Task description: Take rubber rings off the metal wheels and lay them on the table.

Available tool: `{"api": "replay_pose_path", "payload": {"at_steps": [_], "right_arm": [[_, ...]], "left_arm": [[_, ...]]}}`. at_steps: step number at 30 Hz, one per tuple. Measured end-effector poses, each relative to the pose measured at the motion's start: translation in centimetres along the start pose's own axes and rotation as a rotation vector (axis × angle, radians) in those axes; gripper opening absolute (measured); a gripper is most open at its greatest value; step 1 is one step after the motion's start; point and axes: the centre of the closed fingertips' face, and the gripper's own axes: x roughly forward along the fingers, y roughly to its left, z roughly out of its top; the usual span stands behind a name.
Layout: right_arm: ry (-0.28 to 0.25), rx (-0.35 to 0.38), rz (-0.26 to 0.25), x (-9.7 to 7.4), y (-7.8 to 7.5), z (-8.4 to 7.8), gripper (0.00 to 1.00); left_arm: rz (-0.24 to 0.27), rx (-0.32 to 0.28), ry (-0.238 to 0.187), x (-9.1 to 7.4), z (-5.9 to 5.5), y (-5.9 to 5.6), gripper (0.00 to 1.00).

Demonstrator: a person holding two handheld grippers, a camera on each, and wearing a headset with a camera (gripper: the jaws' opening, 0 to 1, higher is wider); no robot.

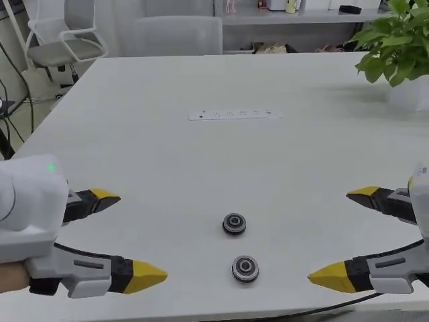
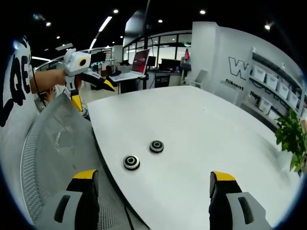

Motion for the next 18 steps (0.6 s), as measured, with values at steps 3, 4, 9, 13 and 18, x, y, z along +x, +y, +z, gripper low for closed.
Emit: {"api": "replay_pose_path", "payload": {"at_steps": [3, 4, 9, 13, 18], "right_arm": [[0.002, -0.002, 0.002, 0.3, -0.3, 0.0, 0.96], [0.003, -0.002, 0.003, 0.4, -0.3, 0.0, 0.96], [0.007, 0.001, 0.009, 1.0, -0.7, -0.2, 0.95], [0.013, 0.002, 0.016, 1.5, -0.8, -0.4, 0.95], [0.018, 0.001, 0.023, 2.0, -1.0, -0.7, 0.94]], "left_arm": [[-0.004, 0.005, 0.004, 0.4, 0.1, 0.1, 0.84], [-0.006, 0.006, 0.005, 0.5, 0.1, 0.1, 0.84], [-0.015, 0.01, 0.012, 1.1, 0.2, 0.2, 0.84], [-0.027, 0.016, 0.018, 1.7, 0.2, 0.2, 0.84], [-0.038, 0.022, 0.025, 2.4, 0.2, 0.3, 0.84]]}}
